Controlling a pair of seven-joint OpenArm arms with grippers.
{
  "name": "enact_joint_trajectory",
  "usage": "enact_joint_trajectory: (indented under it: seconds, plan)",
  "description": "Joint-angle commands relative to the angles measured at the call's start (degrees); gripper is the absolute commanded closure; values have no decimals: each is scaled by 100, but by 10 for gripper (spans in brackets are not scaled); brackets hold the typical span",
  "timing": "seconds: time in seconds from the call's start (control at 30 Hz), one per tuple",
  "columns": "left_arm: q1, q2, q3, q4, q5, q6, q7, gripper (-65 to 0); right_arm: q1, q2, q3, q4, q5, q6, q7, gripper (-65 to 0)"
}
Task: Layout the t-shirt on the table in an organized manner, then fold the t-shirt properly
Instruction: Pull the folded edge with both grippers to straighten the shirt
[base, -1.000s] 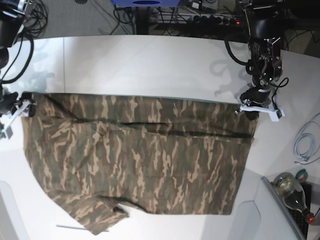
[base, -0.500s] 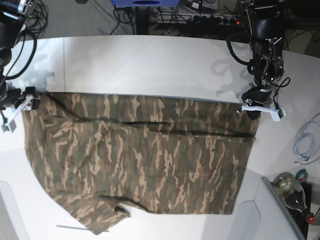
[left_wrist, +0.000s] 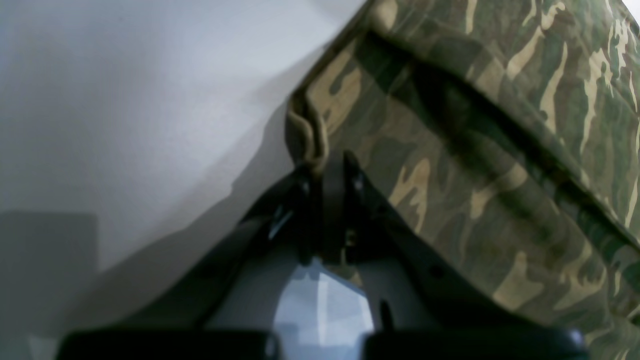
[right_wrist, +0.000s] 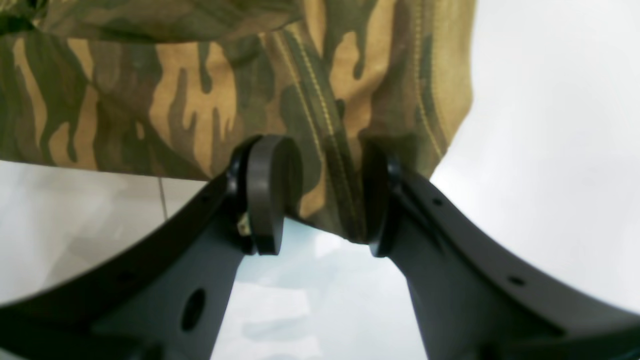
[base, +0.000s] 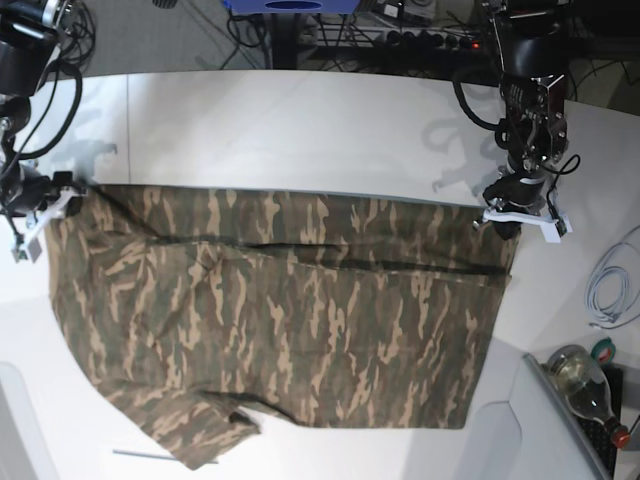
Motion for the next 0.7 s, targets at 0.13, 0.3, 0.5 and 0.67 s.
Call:
enact_joint_trajectory:
  seconds: [0.13,0.3,0.5,0.67]
  plan:
    - [-39,-69,-11,53,23,9,26,0,93,62,19,99,56,23,-11,-101]
    - [-39,-86,-11,53,23,9,34,0,216,88,19,91,39,23,-2,-5]
    - [-39,-139,-11,53,23,9,34,0,365,211,10,29,30,23,-2,-2]
    - [-39,-139,-11,53,23,9,34,0,523,255,10,-296,-278,6,33,-2]
